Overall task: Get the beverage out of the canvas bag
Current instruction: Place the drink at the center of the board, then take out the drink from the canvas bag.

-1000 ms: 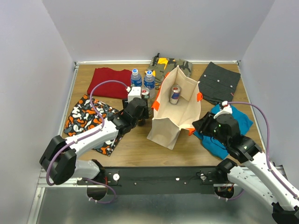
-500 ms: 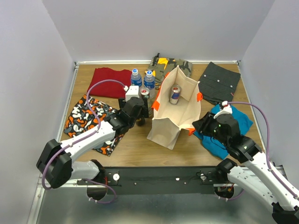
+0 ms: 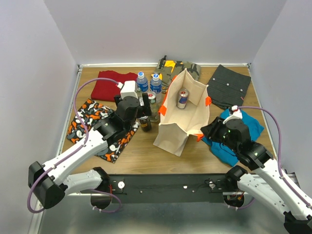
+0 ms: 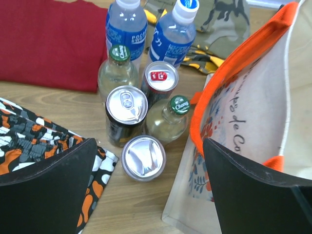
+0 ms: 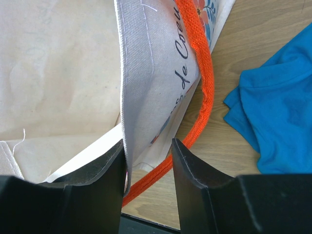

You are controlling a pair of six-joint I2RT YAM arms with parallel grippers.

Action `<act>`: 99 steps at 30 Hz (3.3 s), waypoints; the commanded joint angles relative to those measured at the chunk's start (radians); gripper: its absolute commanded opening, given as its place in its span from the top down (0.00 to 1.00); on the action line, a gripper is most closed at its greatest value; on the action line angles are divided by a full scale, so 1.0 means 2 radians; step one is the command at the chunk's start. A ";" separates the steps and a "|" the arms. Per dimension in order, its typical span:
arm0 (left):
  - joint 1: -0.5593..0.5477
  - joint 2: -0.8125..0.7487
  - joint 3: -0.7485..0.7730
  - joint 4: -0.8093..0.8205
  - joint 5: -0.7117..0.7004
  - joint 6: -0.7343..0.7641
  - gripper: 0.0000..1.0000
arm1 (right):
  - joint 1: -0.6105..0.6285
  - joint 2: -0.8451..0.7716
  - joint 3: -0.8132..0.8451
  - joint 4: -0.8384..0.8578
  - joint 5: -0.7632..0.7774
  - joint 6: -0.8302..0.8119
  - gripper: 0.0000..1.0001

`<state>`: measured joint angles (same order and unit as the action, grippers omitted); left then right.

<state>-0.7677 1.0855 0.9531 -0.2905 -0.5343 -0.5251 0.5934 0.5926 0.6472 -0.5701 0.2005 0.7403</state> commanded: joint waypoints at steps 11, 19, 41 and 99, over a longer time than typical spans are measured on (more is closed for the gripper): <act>-0.013 0.006 0.131 -0.037 0.132 0.035 0.01 | -0.002 -0.002 -0.008 -0.012 -0.001 -0.004 0.51; -0.040 0.070 0.209 -0.028 0.253 0.081 0.01 | -0.002 -0.003 -0.008 -0.011 0.000 -0.004 0.51; -0.059 0.338 0.439 -0.154 0.321 0.147 0.05 | -0.002 -0.008 -0.011 -0.011 0.003 -0.003 0.50; -0.057 0.541 0.463 0.003 -0.028 -0.002 0.16 | -0.002 -0.013 -0.014 -0.006 -0.001 -0.007 0.50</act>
<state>-0.8745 2.1223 1.8439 -0.3061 -0.5308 -0.5045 0.5934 0.5648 0.6365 -0.5697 0.2008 0.7403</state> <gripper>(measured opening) 0.842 0.501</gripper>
